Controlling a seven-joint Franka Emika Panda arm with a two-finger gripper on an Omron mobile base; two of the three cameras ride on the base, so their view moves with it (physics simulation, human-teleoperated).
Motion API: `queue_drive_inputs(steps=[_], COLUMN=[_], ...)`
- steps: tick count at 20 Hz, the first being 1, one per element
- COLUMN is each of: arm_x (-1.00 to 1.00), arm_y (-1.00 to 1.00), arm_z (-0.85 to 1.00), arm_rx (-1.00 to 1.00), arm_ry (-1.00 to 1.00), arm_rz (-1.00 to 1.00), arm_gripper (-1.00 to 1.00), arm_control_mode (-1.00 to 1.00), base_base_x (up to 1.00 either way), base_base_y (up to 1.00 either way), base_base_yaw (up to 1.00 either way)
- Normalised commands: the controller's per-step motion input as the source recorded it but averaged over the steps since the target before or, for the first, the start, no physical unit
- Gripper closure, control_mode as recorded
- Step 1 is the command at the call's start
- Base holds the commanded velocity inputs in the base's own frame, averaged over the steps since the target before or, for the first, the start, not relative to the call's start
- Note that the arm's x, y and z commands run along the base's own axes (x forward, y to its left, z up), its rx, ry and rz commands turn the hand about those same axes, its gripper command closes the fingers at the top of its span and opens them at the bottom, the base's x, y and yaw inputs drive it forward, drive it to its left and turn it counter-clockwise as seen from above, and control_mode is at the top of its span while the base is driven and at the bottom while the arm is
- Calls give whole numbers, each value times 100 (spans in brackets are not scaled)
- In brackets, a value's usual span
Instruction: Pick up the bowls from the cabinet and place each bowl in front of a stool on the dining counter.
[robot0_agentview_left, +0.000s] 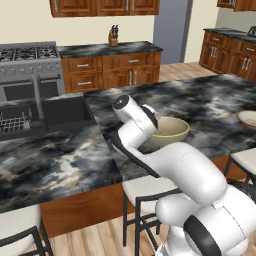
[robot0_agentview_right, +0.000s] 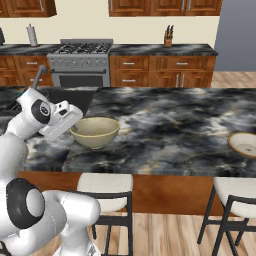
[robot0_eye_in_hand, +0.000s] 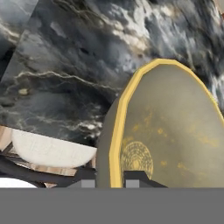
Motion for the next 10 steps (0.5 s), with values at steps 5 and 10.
queue_drive_inputs(steps=[5, 10], arm_x=[53, 43], arm_y=[0, 0], arm_z=[-50, -41], arm_rx=[0, 0], arm_ry=[0, 0], arm_rz=[-1, 0], arm_gripper=[100, 100], arm_control_mode=[-100, -100], base_base_x=[0, 0], base_base_y=[0, 0], base_base_yaw=[0, 0])
